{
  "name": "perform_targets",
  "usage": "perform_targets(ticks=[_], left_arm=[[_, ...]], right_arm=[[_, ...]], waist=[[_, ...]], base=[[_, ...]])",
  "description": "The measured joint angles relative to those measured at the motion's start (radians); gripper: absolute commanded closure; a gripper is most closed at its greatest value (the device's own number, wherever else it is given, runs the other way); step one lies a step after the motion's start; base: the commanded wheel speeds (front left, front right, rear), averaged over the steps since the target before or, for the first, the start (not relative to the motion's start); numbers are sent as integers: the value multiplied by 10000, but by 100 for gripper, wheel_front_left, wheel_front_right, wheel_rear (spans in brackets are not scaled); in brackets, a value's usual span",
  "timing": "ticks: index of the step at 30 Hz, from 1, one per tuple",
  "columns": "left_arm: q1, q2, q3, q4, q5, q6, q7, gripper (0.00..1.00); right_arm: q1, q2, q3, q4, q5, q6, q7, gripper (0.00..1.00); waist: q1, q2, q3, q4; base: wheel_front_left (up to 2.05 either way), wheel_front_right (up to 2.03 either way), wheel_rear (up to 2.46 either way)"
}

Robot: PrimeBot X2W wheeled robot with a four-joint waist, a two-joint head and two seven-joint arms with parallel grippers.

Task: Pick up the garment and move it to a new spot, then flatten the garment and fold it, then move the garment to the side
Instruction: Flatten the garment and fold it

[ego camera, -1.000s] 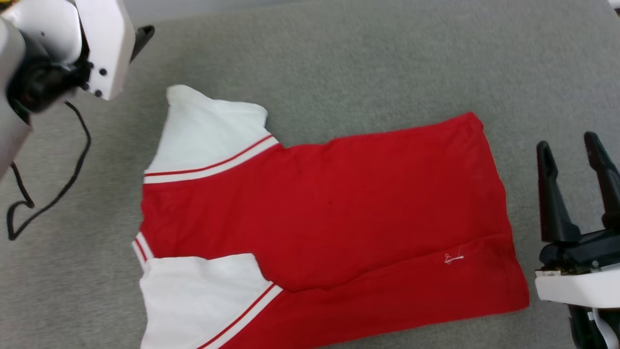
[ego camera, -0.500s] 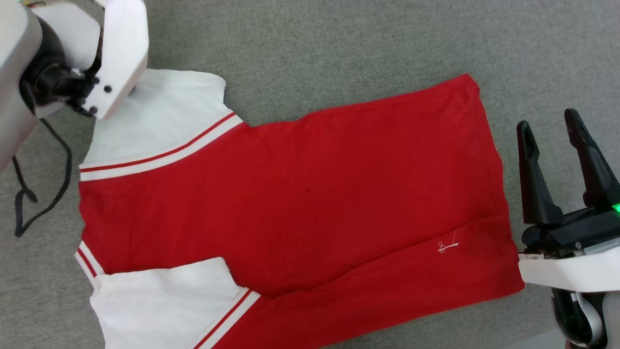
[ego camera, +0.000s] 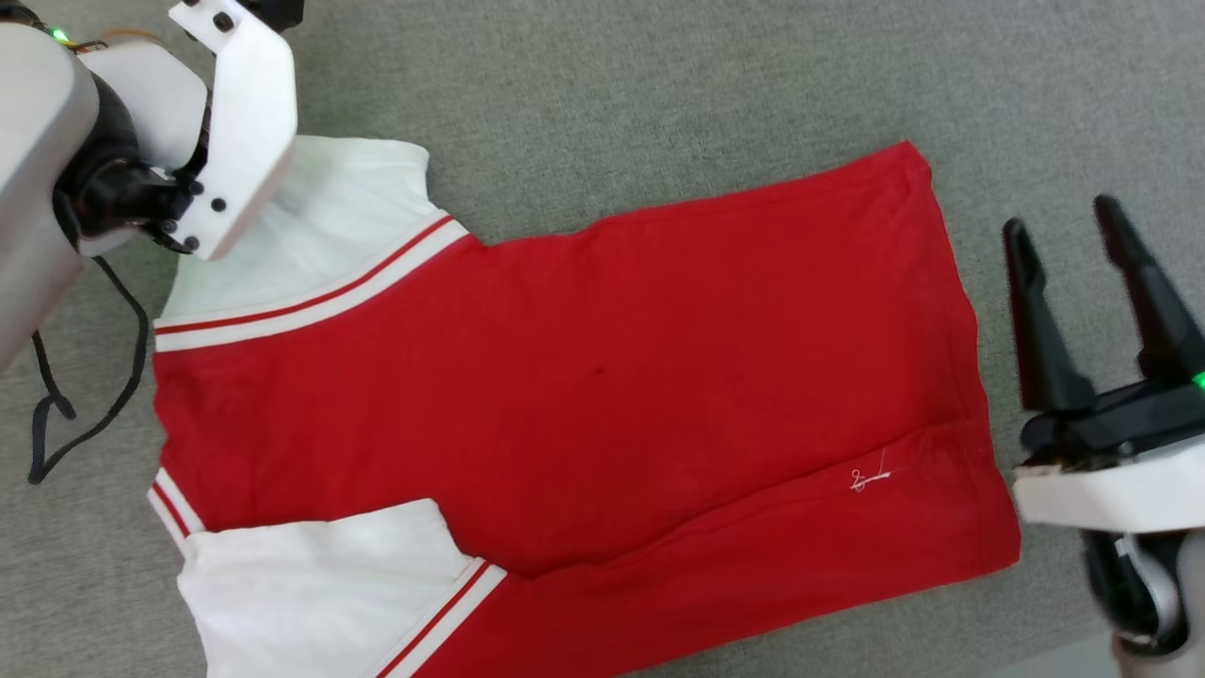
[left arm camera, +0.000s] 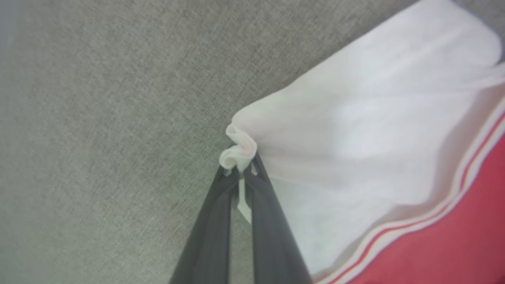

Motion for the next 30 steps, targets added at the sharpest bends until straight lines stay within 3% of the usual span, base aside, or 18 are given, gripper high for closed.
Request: perform_targets(ticks=[6, 9, 14, 22, 26, 30], left_arm=[[162, -261, -33, -186, -138, 0, -788, 100], [266, -295, 15, -374, -336, 0, -1185, 100], [397, -328, -81, -771, -420, 0, -1616, 100], [435, -470, -337, -1471, -385, 0, -2150, 100], [319, -681, -447, -1799, -314, 0, -2291, 100], [71, -872, -546, -2002, -261, 0, -2378, 100]], right_arm=[[-717, -826, -382, -288, -240, 0, 688, 0], [-1291, -1482, -372, -479, -297, 0, 1603, 0], [-2327, -3158, 180, -194, 320, 0, 4399, 0], [-4041, -5643, 2414, 784, 3158, 0, 9697, 0], [-4862, -6054, 3135, 1490, 4161, 0, 11760, 0], [-5576, -6078, 3565, 2044, 4508, 0, 13001, 0]], waist=[[0, 0, -601, 249], [0, 0, -913, 441], [0, 0, -1260, 880], [-1, 0, -1323, 1465], [-1, 0, -1103, 1682], [-1, 0, -798, 1928]], base=[[0, 0, 0], [0, 0, 0], [0, 0, 0], [0, 0, 0], [0, 0, 0], [0, 0, 0]])
